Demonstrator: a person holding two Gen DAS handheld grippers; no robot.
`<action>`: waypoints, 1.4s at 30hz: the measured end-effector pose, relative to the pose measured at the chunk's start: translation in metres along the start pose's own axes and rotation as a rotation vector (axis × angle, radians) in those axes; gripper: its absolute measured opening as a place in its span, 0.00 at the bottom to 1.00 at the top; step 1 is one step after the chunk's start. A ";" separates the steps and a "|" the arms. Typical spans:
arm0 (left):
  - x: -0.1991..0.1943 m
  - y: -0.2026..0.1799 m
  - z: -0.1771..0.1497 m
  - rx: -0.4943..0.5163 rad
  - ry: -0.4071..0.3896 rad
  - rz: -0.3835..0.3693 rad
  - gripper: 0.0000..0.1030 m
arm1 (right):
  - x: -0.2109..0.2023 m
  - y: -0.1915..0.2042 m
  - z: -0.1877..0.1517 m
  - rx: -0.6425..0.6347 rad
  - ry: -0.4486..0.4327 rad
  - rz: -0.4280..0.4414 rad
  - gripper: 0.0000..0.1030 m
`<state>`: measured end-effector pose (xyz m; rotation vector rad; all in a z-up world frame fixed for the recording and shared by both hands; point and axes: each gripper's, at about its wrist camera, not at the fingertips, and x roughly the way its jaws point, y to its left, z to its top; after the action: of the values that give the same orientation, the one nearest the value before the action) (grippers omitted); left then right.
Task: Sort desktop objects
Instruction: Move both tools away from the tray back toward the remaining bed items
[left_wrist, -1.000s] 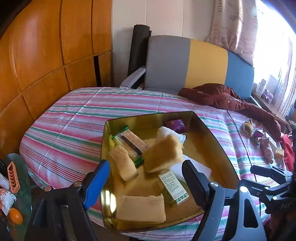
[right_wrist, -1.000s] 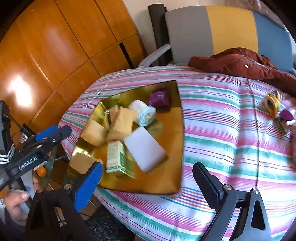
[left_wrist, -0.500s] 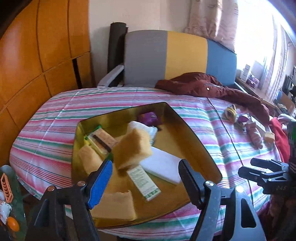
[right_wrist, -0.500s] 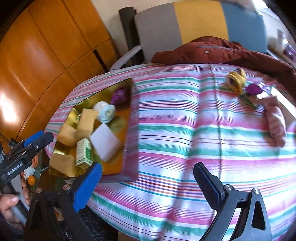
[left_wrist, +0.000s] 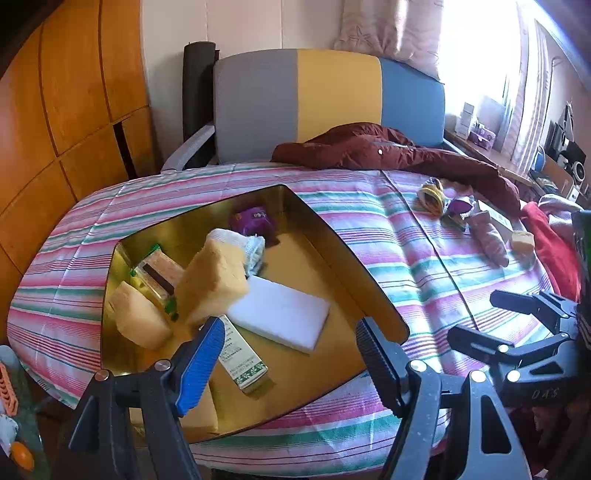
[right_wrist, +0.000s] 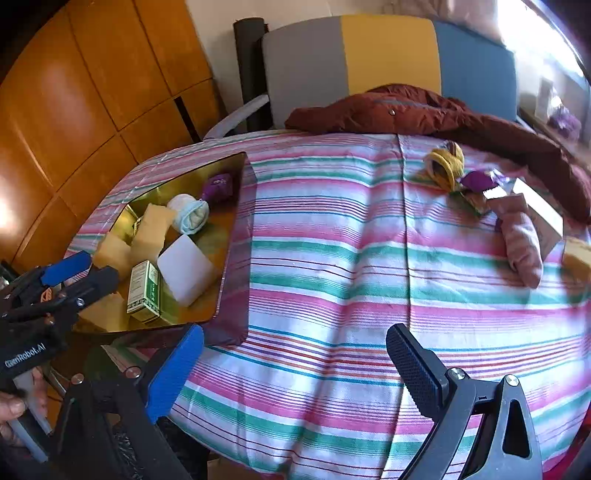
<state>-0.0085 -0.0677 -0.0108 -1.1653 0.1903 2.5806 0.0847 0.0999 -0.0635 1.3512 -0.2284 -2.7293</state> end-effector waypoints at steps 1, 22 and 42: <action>0.001 -0.001 -0.001 0.001 0.003 -0.002 0.72 | 0.000 0.004 0.000 -0.019 -0.001 -0.006 0.97; 0.013 0.000 -0.007 -0.032 0.040 -0.060 0.72 | 0.008 0.020 0.007 -0.132 0.014 -0.140 0.98; 0.027 -0.031 0.015 0.039 0.054 -0.085 0.72 | 0.002 -0.020 0.018 -0.196 0.006 -0.312 0.98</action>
<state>-0.0260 -0.0283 -0.0208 -1.2036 0.1981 2.4626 0.0687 0.1214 -0.0579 1.4440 0.2673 -2.8944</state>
